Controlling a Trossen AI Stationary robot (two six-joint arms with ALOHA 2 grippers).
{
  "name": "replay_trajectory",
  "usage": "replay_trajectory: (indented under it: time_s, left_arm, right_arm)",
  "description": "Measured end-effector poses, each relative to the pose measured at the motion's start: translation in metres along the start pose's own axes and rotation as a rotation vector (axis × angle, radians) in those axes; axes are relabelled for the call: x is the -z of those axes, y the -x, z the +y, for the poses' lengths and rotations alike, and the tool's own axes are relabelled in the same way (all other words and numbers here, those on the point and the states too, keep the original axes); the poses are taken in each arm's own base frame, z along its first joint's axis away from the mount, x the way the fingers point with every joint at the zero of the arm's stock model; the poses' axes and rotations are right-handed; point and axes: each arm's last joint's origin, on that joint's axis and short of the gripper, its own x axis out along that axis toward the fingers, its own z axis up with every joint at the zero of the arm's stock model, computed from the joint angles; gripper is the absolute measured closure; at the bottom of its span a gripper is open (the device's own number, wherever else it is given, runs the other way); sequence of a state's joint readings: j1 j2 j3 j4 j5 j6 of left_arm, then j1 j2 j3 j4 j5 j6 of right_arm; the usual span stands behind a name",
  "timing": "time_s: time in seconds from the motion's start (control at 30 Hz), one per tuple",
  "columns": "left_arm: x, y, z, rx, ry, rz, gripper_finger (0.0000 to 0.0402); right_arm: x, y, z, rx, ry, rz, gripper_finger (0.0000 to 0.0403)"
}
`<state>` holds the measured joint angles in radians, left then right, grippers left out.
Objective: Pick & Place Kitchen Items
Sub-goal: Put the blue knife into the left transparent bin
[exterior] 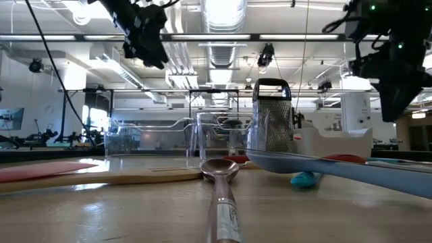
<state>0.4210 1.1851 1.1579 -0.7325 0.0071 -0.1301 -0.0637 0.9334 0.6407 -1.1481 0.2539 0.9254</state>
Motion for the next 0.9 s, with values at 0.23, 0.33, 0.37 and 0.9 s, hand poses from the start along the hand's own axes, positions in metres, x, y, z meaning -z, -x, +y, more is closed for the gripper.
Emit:
replay_trajectory:
  time_s: [0.23, 0.33, 0.37, 0.9]
  left_arm:
    - [0.009, -0.008, 0.001, -0.006, -0.002, 0.041, 0.0225]
    - [0.011, -0.011, 0.002, -0.006, -0.003, 0.044, 0.0225]
    - [0.012, -0.012, 0.002, -0.006, -0.003, 0.048, 0.0225]
    - [0.011, -0.012, 0.001, -0.005, -0.004, 0.033, 0.0225]
  right_arm:
    - [0.010, -0.020, -0.002, 0.017, -0.061, 0.068, 0.0307]
    - [0.011, -0.025, -0.001, 0.010, -0.052, 0.076, 0.0297]
    - [0.011, -0.026, -0.001, 0.009, -0.052, 0.075, 0.0290]
    - [0.014, -0.045, 0.005, 0.015, -0.105, 0.102, 0.0182]
